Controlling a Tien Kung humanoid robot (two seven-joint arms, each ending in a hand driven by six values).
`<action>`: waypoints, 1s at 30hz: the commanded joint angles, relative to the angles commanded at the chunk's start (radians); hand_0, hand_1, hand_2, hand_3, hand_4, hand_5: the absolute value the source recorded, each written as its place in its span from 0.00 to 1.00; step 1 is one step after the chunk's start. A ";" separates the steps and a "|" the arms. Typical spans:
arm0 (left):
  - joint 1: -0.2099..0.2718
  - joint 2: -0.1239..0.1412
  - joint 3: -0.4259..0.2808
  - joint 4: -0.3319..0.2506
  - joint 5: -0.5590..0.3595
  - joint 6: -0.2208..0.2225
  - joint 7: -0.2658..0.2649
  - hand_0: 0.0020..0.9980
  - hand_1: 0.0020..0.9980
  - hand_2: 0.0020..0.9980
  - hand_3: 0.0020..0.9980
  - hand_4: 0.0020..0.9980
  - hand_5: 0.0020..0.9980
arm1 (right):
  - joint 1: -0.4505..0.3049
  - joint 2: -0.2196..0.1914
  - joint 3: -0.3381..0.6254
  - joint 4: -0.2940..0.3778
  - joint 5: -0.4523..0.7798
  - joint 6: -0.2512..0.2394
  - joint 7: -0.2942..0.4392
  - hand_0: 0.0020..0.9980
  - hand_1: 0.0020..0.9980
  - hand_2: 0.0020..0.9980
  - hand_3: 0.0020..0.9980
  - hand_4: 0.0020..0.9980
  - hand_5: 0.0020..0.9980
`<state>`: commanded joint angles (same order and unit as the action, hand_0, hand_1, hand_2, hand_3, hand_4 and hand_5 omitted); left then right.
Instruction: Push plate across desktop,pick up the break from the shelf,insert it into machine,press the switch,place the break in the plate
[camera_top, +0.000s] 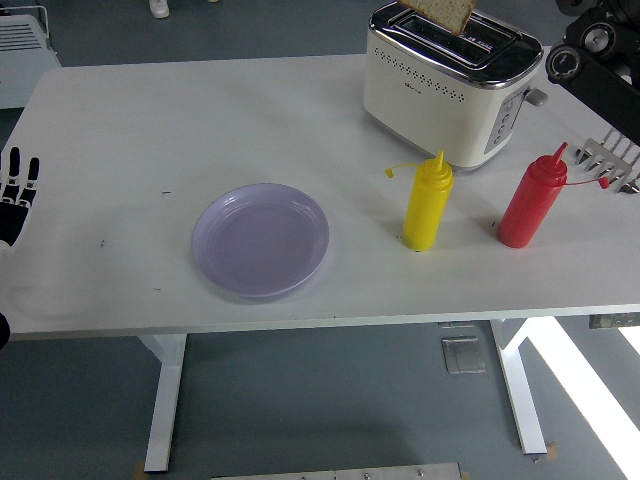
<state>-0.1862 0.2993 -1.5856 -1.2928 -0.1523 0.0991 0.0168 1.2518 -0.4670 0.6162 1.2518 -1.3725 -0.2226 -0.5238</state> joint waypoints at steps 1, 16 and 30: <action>0.000 0.000 -0.001 0.000 0.000 0.000 0.000 0.75 0.68 0.64 0.66 0.70 0.82 | 0.001 -0.008 0.000 0.034 0.028 0.007 -0.015 0.46 0.51 0.43 0.40 0.21 0.00; 0.003 0.000 -0.004 0.006 -0.002 0.000 0.001 0.75 0.68 0.64 0.66 0.70 0.82 | 0.057 0.009 -0.057 0.389 0.445 0.053 -0.122 0.46 0.50 0.43 0.40 0.22 0.00; 0.004 -0.002 -0.024 0.029 -0.009 -0.002 0.002 0.75 0.68 0.64 0.66 0.70 0.83 | 0.080 0.148 -0.260 0.334 0.559 0.009 -0.122 0.45 0.47 0.44 0.40 0.23 0.00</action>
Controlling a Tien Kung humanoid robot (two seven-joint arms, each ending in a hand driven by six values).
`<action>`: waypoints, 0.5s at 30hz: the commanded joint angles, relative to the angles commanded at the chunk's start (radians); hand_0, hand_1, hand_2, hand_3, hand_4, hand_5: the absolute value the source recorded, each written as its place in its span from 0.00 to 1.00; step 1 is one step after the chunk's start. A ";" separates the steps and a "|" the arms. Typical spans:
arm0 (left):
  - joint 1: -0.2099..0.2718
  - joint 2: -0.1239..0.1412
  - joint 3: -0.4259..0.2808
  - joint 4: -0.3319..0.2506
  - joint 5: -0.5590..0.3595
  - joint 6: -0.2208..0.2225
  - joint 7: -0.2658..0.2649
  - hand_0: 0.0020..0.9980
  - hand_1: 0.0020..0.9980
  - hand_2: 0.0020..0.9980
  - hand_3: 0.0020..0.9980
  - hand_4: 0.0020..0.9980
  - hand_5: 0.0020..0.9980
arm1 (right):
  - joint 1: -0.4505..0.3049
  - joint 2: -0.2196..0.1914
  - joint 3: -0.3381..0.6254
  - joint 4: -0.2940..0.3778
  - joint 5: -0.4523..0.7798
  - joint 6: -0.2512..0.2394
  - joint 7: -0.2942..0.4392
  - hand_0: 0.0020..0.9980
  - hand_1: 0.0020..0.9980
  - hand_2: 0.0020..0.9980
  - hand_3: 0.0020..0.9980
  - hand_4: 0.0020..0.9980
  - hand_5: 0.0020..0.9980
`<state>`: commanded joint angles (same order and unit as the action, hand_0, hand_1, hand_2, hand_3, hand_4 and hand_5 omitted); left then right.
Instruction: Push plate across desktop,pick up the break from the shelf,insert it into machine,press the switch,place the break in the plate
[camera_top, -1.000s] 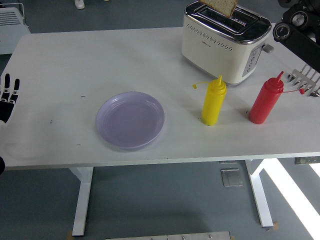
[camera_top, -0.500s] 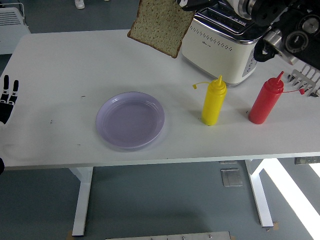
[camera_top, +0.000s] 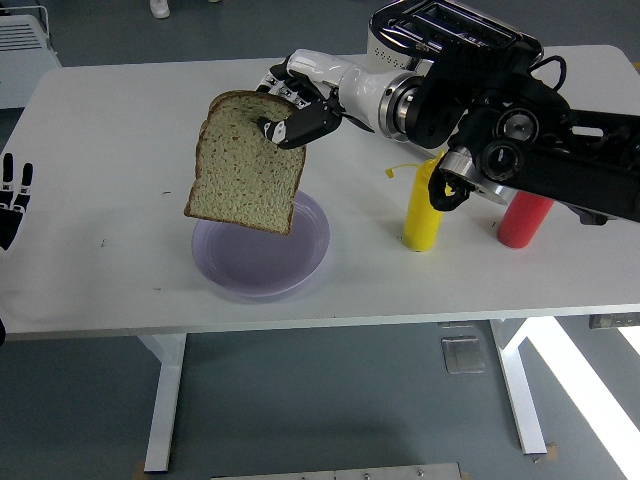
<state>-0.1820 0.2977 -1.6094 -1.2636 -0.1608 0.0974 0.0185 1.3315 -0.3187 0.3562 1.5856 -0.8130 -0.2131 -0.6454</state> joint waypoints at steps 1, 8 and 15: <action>0.000 0.000 -0.002 0.002 -0.001 0.000 0.000 0.75 0.68 0.64 0.66 0.70 0.83 | 0.001 0.007 -0.009 -0.007 0.000 -0.001 0.000 0.45 0.47 0.44 0.40 0.23 0.00; -0.003 0.001 -0.003 0.007 -0.004 -0.002 0.002 0.75 0.68 0.64 0.66 0.70 0.83 | 0.007 0.061 -0.075 -0.072 -0.006 -0.001 0.000 0.45 0.47 0.44 0.40 0.24 0.00; -0.004 0.001 0.003 0.011 -0.007 -0.002 0.002 0.75 0.68 0.64 0.66 0.70 0.83 | 0.010 0.101 -0.126 -0.139 -0.013 -0.006 0.000 0.45 0.47 0.44 0.40 0.24 0.00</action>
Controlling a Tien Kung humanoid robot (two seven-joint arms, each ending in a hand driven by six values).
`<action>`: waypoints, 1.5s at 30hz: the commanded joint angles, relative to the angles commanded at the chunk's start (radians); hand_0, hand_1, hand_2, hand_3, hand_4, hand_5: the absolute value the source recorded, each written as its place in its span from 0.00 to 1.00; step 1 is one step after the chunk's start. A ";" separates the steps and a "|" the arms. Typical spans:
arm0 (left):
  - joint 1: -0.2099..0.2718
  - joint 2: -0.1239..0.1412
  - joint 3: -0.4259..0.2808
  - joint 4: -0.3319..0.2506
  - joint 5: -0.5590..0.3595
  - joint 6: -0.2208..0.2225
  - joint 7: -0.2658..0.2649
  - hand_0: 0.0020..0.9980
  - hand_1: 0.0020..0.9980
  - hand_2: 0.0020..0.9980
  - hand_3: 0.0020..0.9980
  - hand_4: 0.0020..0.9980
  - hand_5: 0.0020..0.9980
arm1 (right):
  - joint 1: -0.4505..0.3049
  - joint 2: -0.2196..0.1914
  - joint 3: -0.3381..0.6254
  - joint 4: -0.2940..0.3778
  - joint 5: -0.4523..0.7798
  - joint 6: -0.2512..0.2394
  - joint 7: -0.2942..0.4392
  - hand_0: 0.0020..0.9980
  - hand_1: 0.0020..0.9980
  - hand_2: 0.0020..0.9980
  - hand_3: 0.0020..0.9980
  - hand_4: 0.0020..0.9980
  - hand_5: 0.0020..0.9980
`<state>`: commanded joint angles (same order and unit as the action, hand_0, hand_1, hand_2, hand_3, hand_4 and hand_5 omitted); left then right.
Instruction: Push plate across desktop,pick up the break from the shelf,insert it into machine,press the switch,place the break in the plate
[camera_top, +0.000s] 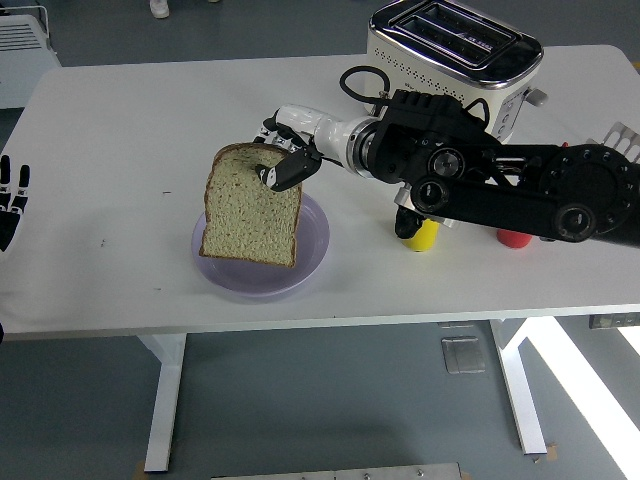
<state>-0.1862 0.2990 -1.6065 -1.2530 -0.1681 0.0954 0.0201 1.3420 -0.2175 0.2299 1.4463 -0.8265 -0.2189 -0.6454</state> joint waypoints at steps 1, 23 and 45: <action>0.000 0.000 0.000 0.000 0.000 0.000 0.000 0.75 0.68 0.64 0.66 0.70 0.83 | -0.001 0.005 -0.008 -0.008 -0.002 -0.001 0.000 0.45 0.47 0.44 0.40 0.24 0.00; -0.007 -0.001 0.025 0.010 -0.014 -0.005 0.004 0.75 0.68 0.64 0.66 0.70 0.83 | -0.023 0.070 -0.076 -0.095 0.007 -0.022 0.000 0.44 0.46 0.45 0.40 0.24 0.00; -0.018 0.000 0.021 0.027 -0.046 -0.005 0.000 0.75 0.68 0.64 0.66 0.70 0.87 | -0.029 0.110 -0.093 -0.183 0.051 0.049 0.034 0.51 0.55 0.57 0.54 0.39 0.00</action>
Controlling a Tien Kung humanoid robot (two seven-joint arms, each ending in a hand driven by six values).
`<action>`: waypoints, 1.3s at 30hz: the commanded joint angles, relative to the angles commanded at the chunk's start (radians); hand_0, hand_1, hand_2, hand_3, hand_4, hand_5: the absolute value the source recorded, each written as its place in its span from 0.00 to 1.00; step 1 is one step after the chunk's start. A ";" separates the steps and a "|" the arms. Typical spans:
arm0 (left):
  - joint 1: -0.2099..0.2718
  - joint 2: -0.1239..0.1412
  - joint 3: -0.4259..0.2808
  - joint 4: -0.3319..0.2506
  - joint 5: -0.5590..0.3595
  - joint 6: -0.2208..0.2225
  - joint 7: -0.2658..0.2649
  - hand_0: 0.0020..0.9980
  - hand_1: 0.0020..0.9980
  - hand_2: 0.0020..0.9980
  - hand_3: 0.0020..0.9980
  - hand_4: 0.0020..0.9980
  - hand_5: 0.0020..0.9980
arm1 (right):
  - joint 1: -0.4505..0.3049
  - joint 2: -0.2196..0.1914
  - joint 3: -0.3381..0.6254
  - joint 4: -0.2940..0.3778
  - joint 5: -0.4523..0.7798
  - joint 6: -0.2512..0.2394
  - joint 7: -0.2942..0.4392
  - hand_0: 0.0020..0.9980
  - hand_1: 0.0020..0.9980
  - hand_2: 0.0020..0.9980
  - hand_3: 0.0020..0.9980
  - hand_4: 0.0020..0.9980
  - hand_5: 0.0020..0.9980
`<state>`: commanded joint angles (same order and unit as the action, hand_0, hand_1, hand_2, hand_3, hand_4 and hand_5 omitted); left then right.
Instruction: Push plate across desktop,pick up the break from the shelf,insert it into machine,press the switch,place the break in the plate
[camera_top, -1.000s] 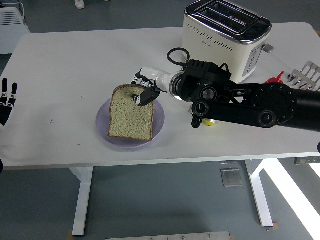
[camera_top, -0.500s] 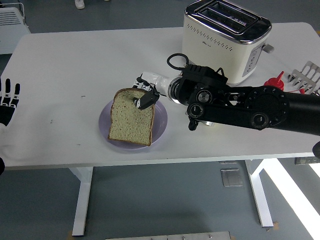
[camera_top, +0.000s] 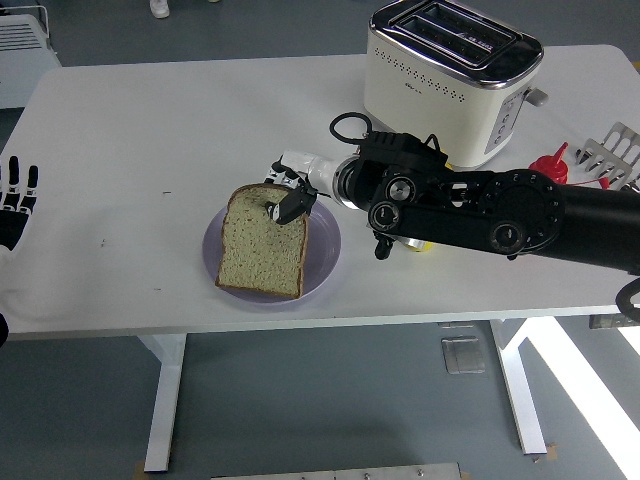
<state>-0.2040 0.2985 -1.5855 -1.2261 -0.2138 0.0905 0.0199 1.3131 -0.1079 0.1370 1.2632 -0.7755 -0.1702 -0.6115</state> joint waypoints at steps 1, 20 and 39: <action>0.000 0.000 -0.001 0.001 -0.002 0.000 0.000 0.75 0.68 0.64 0.66 0.70 0.87 | 0.000 0.001 -0.001 -0.002 0.002 0.006 0.002 0.51 0.55 0.57 0.54 0.39 0.00; -0.010 -0.001 -0.026 0.047 -0.060 -0.004 -0.009 0.75 0.68 0.64 0.66 0.67 1.00 | -0.008 0.008 -0.008 -0.032 0.005 0.071 0.061 0.64 0.66 0.67 0.62 0.51 0.14; -0.015 -0.003 -0.025 0.067 -0.064 -0.014 -0.006 0.75 0.68 0.64 0.66 0.65 1.00 | -0.009 0.008 -0.004 -0.039 0.020 0.083 0.075 0.66 0.68 0.71 0.67 0.55 0.18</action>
<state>-0.2186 0.2958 -1.6107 -1.1593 -0.2773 0.0767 0.0137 1.3046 -0.1003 0.1326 1.2244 -0.7555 -0.0875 -0.5364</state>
